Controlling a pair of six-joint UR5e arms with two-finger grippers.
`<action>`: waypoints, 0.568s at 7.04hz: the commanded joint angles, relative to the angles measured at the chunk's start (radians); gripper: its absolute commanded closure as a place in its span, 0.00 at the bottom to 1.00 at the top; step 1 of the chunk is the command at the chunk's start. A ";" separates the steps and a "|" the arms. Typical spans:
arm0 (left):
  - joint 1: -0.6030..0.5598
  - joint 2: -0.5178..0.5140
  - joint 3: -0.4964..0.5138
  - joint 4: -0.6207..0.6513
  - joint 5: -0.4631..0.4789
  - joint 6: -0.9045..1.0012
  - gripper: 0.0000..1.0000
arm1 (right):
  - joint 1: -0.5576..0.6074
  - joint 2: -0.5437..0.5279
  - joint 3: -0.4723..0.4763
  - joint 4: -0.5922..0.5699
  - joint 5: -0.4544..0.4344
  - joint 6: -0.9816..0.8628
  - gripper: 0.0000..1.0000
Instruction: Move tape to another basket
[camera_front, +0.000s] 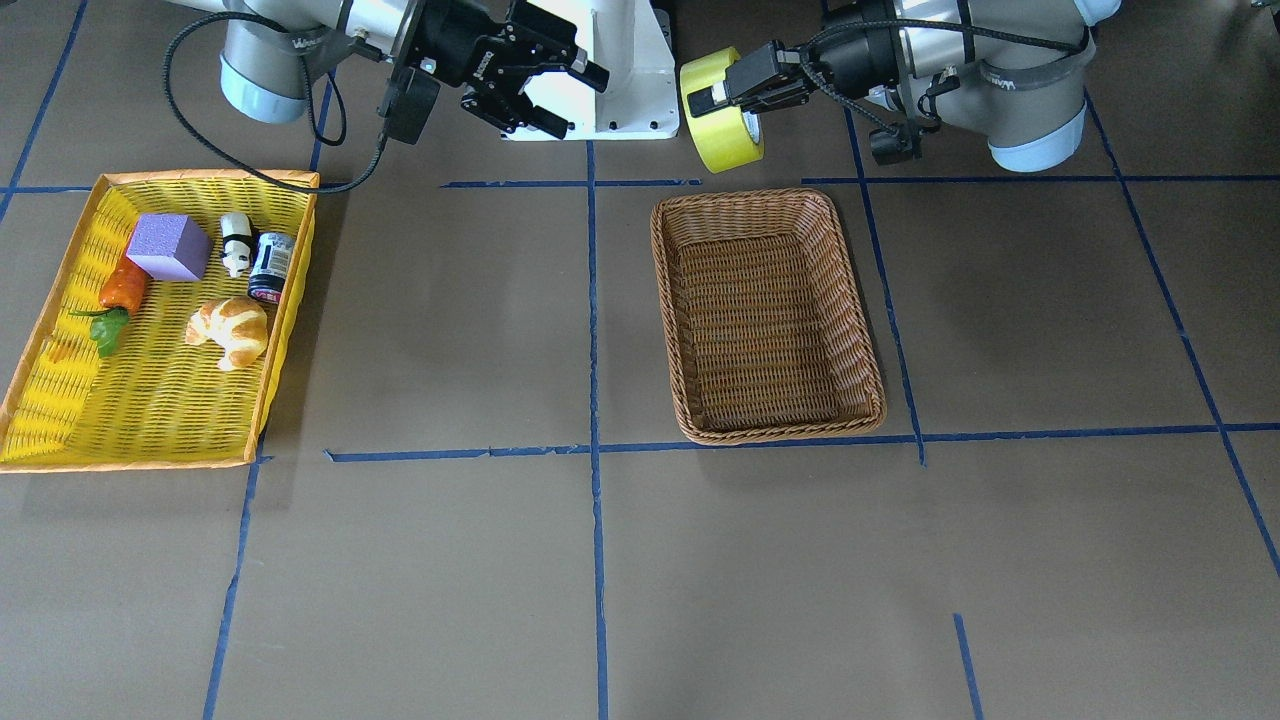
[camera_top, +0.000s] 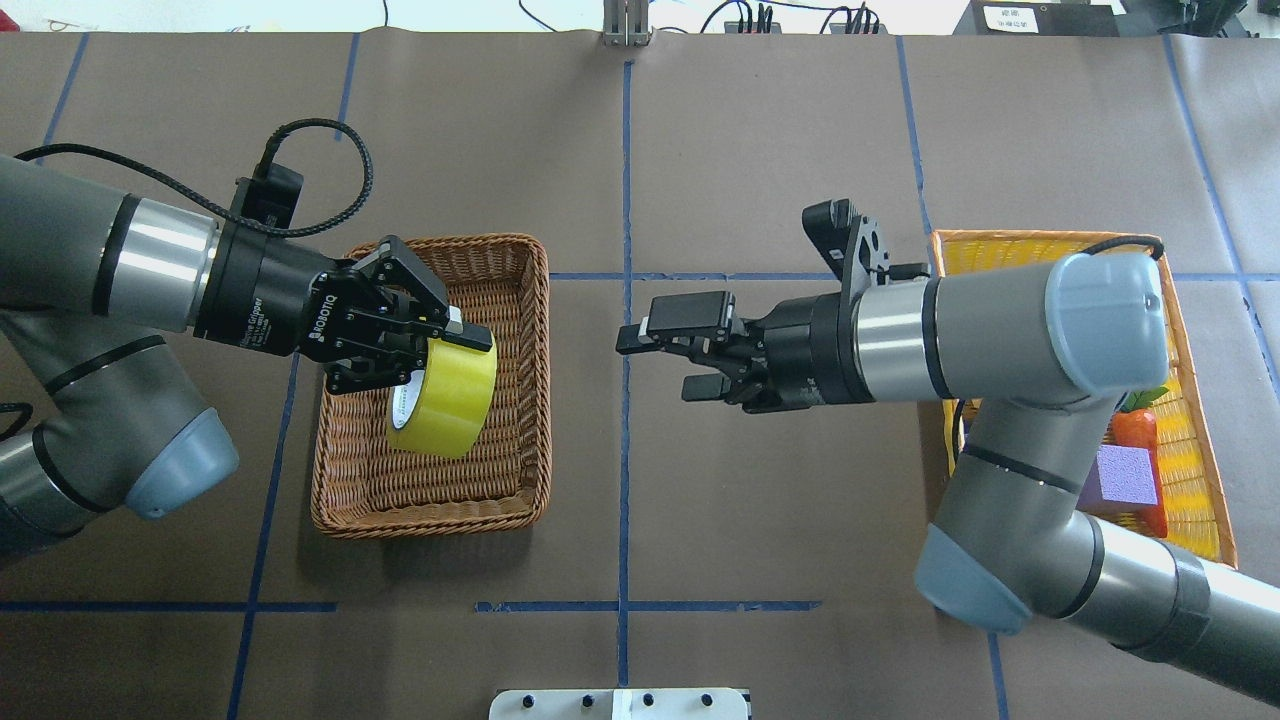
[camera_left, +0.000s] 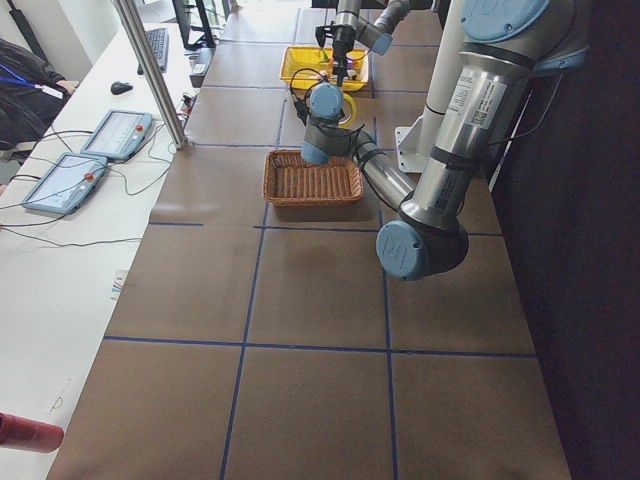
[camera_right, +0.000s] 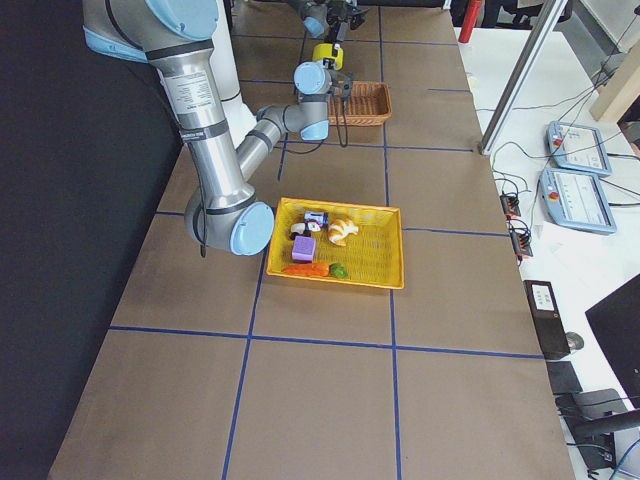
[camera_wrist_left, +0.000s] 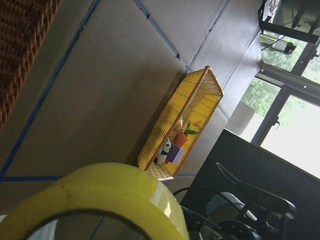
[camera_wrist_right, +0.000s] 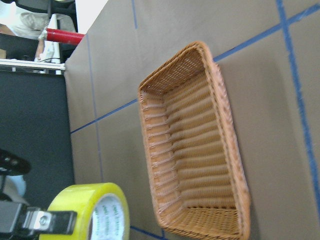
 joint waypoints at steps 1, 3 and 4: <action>0.004 -0.002 -0.017 0.303 -0.008 0.272 1.00 | 0.090 0.000 0.005 -0.263 0.039 -0.192 0.00; 0.030 -0.006 -0.017 0.571 0.021 0.516 1.00 | 0.157 0.000 0.042 -0.585 0.053 -0.448 0.00; 0.090 -0.009 -0.016 0.719 0.137 0.639 1.00 | 0.191 0.002 0.060 -0.749 0.053 -0.621 0.00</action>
